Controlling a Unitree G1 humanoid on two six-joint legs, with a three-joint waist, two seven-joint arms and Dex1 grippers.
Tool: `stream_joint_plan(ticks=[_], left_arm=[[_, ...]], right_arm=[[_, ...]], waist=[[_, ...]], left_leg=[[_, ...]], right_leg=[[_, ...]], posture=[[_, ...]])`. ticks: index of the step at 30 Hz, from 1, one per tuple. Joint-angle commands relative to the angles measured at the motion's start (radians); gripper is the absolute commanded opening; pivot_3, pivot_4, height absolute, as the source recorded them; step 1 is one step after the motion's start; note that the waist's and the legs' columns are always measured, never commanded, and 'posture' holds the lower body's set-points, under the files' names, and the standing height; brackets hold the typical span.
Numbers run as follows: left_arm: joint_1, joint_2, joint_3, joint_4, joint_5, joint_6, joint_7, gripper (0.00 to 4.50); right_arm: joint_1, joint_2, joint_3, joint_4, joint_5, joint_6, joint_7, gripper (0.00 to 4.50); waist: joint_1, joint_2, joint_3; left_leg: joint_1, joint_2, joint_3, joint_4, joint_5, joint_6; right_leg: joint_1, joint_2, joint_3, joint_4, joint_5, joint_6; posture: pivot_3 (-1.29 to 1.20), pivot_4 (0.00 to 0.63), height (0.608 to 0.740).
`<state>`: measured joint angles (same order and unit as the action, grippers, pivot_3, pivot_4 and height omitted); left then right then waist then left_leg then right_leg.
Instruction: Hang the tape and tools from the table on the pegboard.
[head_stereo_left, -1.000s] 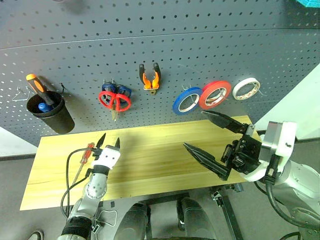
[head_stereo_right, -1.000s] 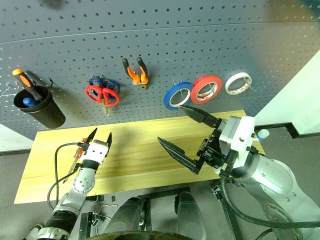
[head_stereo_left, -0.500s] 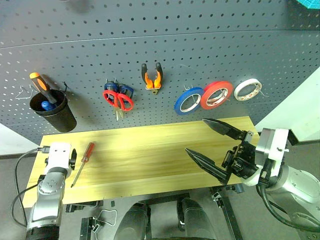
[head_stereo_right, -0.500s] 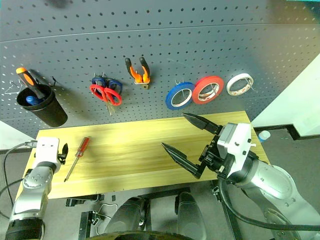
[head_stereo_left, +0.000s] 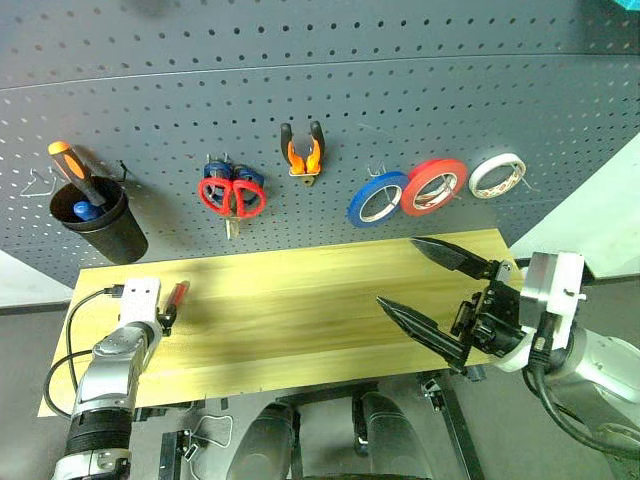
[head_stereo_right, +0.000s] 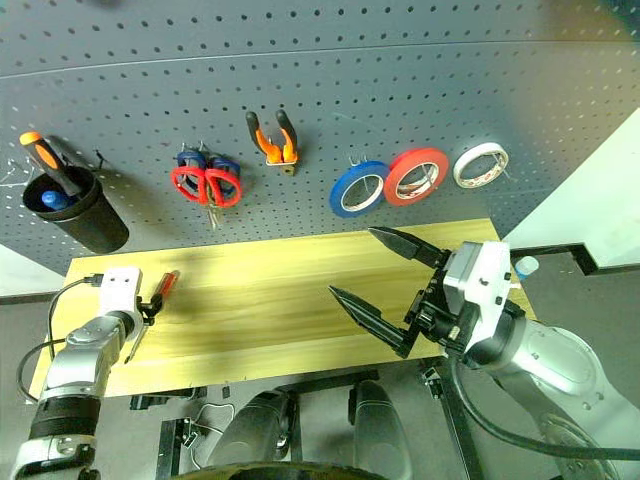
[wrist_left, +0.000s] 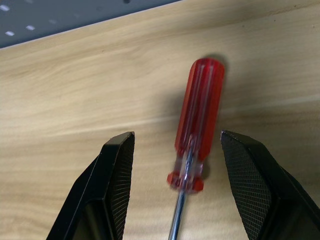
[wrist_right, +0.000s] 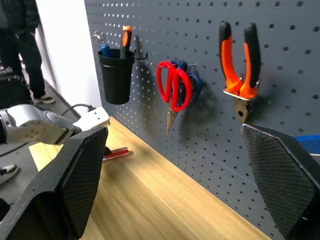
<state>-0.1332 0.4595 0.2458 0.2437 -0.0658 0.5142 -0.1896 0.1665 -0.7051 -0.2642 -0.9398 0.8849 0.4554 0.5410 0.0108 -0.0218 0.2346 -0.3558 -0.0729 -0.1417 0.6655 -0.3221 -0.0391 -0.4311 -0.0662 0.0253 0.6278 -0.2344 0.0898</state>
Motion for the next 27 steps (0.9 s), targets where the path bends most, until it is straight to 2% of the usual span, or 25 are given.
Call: stream_joint_plan(ticks=[1,12,17,20,24,25,27], left_arm=[[-0.025,0.031,0.010,0.056,0.003,-0.018,-0.014,2.84],[-0.070,0.013,-0.008,0.179,0.002,-0.056,-0.022,2.84],[-0.039,-0.020,-0.011,0.142,-0.006,-0.047,-0.017,2.84],[-0.012,-0.038,-0.008,0.114,-0.013,-0.038,-0.016,2.26],[0.030,-0.058,-0.009,0.050,-0.016,-0.007,-0.009,0.95],[0.037,-0.062,-0.005,0.038,-0.019,0.001,-0.007,0.81],[0.062,-0.066,-0.008,0.006,-0.019,0.014,-0.011,0.80]], right_arm=[[0.006,-0.023,-0.031,-0.045,0.046,0.009,-0.015,4.50],[0.032,-0.110,-0.126,-0.066,0.174,0.041,-0.057,4.50],[0.044,-0.144,-0.160,-0.070,0.224,0.048,-0.075,4.50],[0.040,-0.154,-0.164,-0.069,0.238,0.051,-0.086,4.50],[0.031,-0.157,-0.154,-0.065,0.238,0.052,-0.097,4.50],[0.029,-0.156,-0.148,-0.065,0.235,0.052,-0.100,4.50],[0.024,-0.153,-0.140,-0.061,0.228,0.052,-0.102,4.50]], waist=[[0.000,0.001,0.006],[0.001,0.000,0.037],[-0.005,0.005,0.041],[-0.007,0.005,0.041],[-0.013,0.005,0.041],[-0.017,0.005,0.041],[-0.022,0.005,0.041]], left_leg=[[0.000,0.000,0.000,0.000,0.000,0.000],[-0.002,0.000,0.000,-0.001,0.000,0.001],[-0.003,0.000,0.000,-0.002,-0.001,0.001],[-0.003,0.000,0.000,-0.002,-0.001,0.001],[-0.003,0.000,0.001,-0.003,-0.001,0.001],[-0.003,0.000,0.001,-0.003,-0.001,0.001],[-0.003,0.000,0.000,-0.003,-0.001,0.002]], right_leg=[[0.000,0.000,0.000,0.000,0.000,0.000],[-0.002,-0.001,0.001,-0.001,0.000,0.000],[-0.002,-0.001,0.001,-0.003,0.000,0.000],[-0.002,-0.001,0.001,-0.004,0.000,0.000],[-0.002,-0.001,0.001,-0.005,0.000,0.000],[-0.002,-0.001,0.001,-0.005,0.000,0.000],[-0.001,-0.001,0.001,-0.005,0.000,0.001]], posture=[[0.00,0.284,0.727],[-0.07,0.320,0.727],[-0.08,0.327,0.727],[-0.08,0.327,0.727],[-0.08,0.324,0.727],[-0.07,0.322,0.727],[-0.07,0.320,0.727]])
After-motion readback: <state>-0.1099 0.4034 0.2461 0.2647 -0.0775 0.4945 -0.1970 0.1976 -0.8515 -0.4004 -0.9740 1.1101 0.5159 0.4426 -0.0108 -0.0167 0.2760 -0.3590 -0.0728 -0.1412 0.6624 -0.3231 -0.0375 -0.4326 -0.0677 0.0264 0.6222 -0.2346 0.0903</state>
